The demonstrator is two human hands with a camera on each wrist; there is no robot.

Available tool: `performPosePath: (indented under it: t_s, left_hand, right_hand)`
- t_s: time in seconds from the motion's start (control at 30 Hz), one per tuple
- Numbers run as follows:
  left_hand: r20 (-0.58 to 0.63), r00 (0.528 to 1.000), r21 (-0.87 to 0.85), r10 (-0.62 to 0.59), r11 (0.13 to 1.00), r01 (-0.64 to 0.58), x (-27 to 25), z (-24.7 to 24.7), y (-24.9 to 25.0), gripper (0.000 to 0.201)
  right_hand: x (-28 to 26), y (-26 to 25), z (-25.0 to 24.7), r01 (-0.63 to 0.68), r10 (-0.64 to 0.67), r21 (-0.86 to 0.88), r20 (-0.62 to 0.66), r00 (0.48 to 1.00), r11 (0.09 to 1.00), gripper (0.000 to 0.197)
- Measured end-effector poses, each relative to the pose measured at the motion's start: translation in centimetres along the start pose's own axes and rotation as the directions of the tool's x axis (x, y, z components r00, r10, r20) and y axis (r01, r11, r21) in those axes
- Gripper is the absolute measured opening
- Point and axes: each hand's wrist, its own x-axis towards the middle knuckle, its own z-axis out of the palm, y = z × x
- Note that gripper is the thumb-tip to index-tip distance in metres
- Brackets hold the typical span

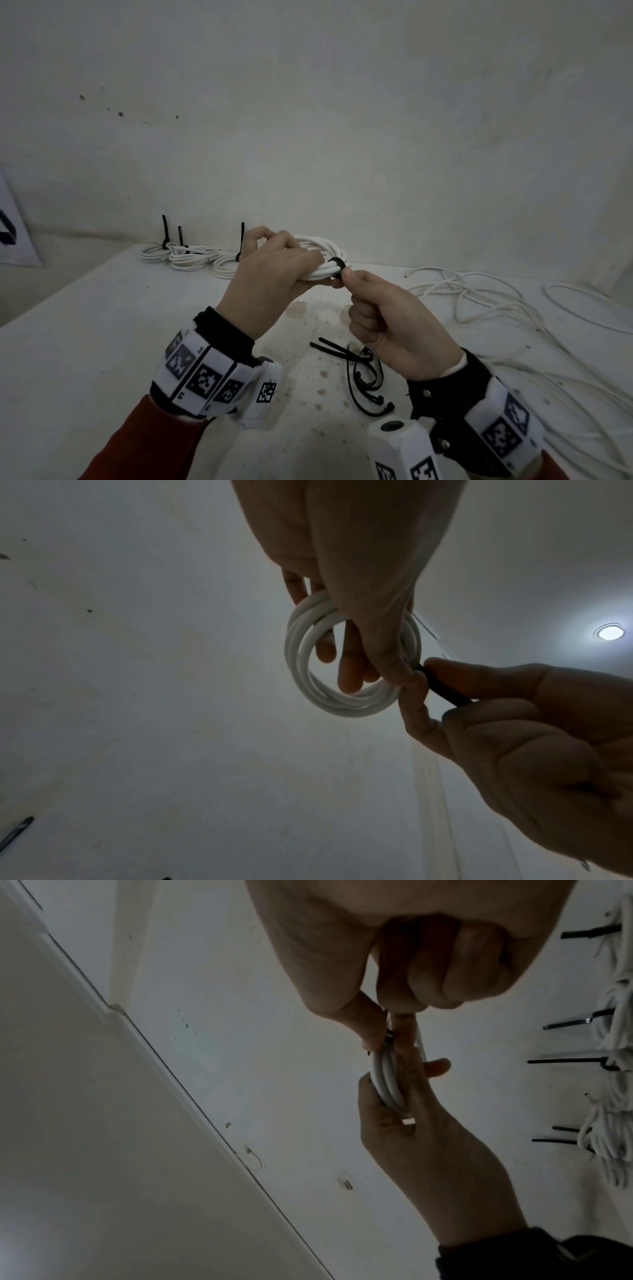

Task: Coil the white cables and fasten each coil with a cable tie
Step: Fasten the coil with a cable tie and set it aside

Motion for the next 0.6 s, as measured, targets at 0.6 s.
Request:
performPosePath:
  t_s: [0.6]
  left_hand:
    - [0.333,0.849,-0.499,-0.41,0.688,0.528,-1.0,2.5,-0.1,0.021]
  right_hand:
    - [1.7,0.3,-1.4,0.091,-0.131,-0.214,-0.177,0.976,0.972,0.027]
